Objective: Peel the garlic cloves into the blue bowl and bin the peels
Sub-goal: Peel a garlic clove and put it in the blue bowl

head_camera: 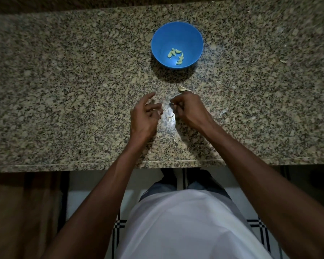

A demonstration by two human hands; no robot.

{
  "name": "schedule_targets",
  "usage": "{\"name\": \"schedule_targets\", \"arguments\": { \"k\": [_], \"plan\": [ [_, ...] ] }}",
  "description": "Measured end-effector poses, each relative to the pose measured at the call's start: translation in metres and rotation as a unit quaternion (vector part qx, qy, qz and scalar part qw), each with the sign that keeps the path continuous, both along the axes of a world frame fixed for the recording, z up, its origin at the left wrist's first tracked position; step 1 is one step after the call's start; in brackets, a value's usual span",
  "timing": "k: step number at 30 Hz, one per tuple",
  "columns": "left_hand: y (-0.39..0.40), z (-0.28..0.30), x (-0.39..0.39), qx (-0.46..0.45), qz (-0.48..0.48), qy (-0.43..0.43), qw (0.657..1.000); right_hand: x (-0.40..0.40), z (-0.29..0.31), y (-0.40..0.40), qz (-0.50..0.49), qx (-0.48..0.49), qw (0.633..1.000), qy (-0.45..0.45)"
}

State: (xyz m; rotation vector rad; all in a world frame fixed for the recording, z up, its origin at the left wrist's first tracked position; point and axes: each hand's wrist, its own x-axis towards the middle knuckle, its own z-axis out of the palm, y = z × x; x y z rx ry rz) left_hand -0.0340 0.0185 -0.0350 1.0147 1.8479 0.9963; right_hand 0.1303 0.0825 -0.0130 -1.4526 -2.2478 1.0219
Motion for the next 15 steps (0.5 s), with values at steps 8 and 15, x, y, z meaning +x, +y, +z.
{"name": "schedule_targets", "arguments": {
  "k": [8,15],
  "plan": [
    [0.002,-0.003,-0.010,0.016,0.048,0.056,0.997,-0.029,-0.009,-0.001,0.048,0.036,0.996,-0.061],
    [0.003,-0.013,-0.028,0.003,-0.082,0.213,0.974,-0.017,-0.009,-0.028,0.092,0.024,0.995,-0.042]
  ]
}}
